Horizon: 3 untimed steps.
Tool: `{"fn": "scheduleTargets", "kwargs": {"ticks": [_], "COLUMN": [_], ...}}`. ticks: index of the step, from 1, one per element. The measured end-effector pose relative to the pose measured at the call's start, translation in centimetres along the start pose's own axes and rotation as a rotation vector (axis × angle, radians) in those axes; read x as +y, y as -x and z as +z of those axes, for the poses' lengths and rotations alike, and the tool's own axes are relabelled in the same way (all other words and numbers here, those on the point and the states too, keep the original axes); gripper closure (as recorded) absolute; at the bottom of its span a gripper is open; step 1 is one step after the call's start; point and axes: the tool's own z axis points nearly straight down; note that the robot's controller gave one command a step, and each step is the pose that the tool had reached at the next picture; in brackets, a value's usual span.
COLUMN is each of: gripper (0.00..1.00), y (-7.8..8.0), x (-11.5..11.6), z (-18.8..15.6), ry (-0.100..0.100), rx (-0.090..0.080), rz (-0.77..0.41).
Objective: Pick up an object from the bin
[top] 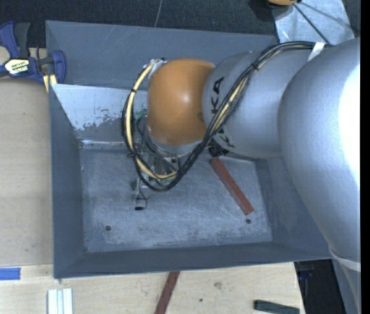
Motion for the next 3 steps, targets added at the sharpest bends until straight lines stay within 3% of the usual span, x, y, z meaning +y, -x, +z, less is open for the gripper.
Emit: {"fn": "scheduleTargets", "kwargs": {"ticks": [1,2,3], "gripper": [1.0,1.0,1.0], "y": [5.5,5.5,4.9], "x": [-7.2,-7.2,-6.2], "z": [4.3,4.3,-9.3], "ry": [0.0,0.0,0.0], "rx": [0.008,0.008,0.008], "rz": [-0.366,-0.365,-0.271]}}
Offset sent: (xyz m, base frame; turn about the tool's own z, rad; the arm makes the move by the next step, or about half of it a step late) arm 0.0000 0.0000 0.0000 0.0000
